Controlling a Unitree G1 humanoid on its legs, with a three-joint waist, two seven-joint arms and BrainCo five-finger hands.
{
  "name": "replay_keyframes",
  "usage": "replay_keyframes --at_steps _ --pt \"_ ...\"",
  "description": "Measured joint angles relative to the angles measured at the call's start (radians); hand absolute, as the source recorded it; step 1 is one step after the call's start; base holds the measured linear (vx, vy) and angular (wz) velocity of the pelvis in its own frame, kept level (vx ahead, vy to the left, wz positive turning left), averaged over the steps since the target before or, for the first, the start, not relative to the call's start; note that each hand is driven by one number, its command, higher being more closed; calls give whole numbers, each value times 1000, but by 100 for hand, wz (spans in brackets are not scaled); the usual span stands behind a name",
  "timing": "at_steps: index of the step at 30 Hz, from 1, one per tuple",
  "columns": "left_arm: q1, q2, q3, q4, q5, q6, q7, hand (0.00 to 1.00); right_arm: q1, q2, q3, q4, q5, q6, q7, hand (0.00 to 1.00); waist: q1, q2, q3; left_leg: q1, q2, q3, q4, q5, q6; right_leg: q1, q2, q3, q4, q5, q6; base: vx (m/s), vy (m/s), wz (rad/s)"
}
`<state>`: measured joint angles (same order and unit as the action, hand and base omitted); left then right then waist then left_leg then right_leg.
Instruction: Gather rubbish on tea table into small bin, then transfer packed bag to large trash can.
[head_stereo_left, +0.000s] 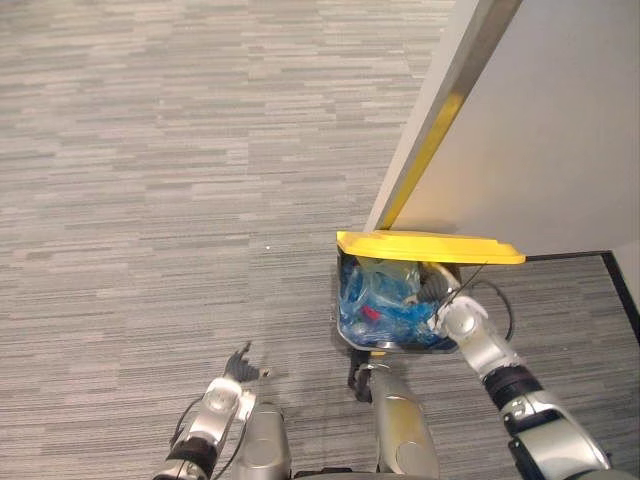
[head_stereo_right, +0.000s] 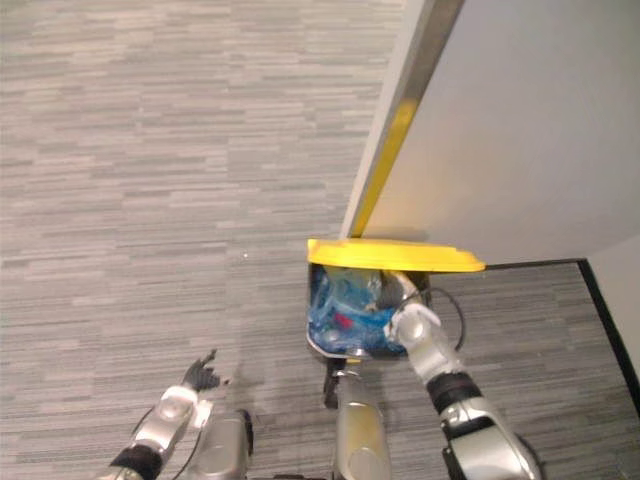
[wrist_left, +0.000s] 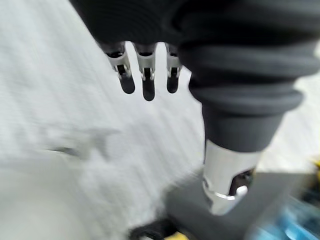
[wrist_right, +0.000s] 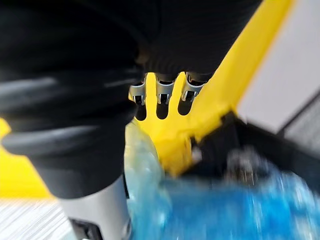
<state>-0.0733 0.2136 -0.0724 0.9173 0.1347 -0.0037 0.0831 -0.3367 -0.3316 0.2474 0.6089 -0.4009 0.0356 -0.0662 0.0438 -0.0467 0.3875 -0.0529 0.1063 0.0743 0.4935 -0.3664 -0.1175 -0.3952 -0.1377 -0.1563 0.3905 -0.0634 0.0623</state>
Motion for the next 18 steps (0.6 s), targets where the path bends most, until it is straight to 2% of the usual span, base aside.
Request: replay_keyframes --at_steps 1,2,3,4,6,7,8,9,11,12,13,14,15,17,18 --pt "31 -4 25 14 0 6 -1 0 65 29 0 -3 -17 -2 8 0 -2 -2 -7 0 -3 8 26 -4 8 19 -3 3 -39 32 27 -158 102 -29" --pt "51 -5 55 27 -1 12 -1 0 120 50 0 -4 -29 -11 12 0 -2 -6 -21 0 12 22 12 3 22 33 -1 -1 -73 34 67 -180 89 -31" --pt "60 -12 61 29 -1 12 0 0 150 63 0 2 -31 -11 18 0 -2 -5 -27 2 15 32 -4 14 30 20 -5 2 -46 20 55 -243 44 -11" --pt "82 -18 101 51 -1 17 3 0 216 107 -8 63 -34 -21 27 0 -24 -15 -51 6 23 27 -46 55 22 -34 -8 23 233 -20 -20 -194 -3 3" --pt "101 -24 124 57 -4 22 8 0 268 140 -34 135 -32 -23 28 0 -34 -17 -76 16 26 20 -98 89 16 -30 -18 30 413 -58 -30 -110 -46 13" --pt "117 -27 134 54 -10 25 15 0 311 173 -103 165 -31 -27 19 0 -34 -24 -107 23 33 20 -134 107 9 -2 -22 46 519 -95 -37 -7 -129 4" --pt "126 -28 144 48 -12 31 17 0 339 187 -136 194 -32 -28 17 0 -34 -35 -127 15 35 18 -136 108 6 55 -25 72 529 -88 -30 -36 -190 -21" --pt "122 -47 175 42 -23 35 22 0 348 204 -197 237 -29 -27 15 0 -26 -27 -131 10 46 21 -137 109 -5 84 6 58 458 -116 7 -61 -167 -26" --pt "125 -85 217 40 -40 39 25 0 358 209 -250 275 -29 -19 2 0 -20 11 -162 8 79 28 -192 140 15 121 58 54 333 -134 19 -69 -124 -35" --pt "130 -97 238 34 -45 37 26 0 361 210 -272 285 -28 -10 -3 0 -15 12 -185 12 88 46 -236 172 2 132 50 47 302 -178 4 -23 -137 -21" --pt "126 -99 252 32 -50 36 27 0 376 225 -287 294 -25 -6 -13 0 -14 -13 -196 24 53 58 -267 197 -26 157 27 47 247 -236 3 -24 -232 -12" --pt "111 -119 250 44 -54 34 28 0 383 237 -321 335 -11 2 -21 0 -13 -12 -215 40 44 57 -305 223 -35 188 40 49 163 -273 -72 -39 -146 -12" --pt "116 -163 248 52 -58 32 25 0 374 225 -348 367 8 12 -26 0 -11 15 -240 36 50 47 -343 238 -26 196 59 39 97 -243 -72 -38 -100 -19" --pt "117 -192 249 57 -58 29 22 0 377 219 -392 393 43 18 -35 0 -15 48 -261 52 58 24 -395 265 8 230 85 34 7 -198 -65 -18 12 -4" --pt "122 -198 249 58 -59 29 23 0 378 219 -409 409 74 21 -41 0 -15 54 -265 71 58 23 -423 276 20 252 94 32 -34 -179 -63 0 0 0"
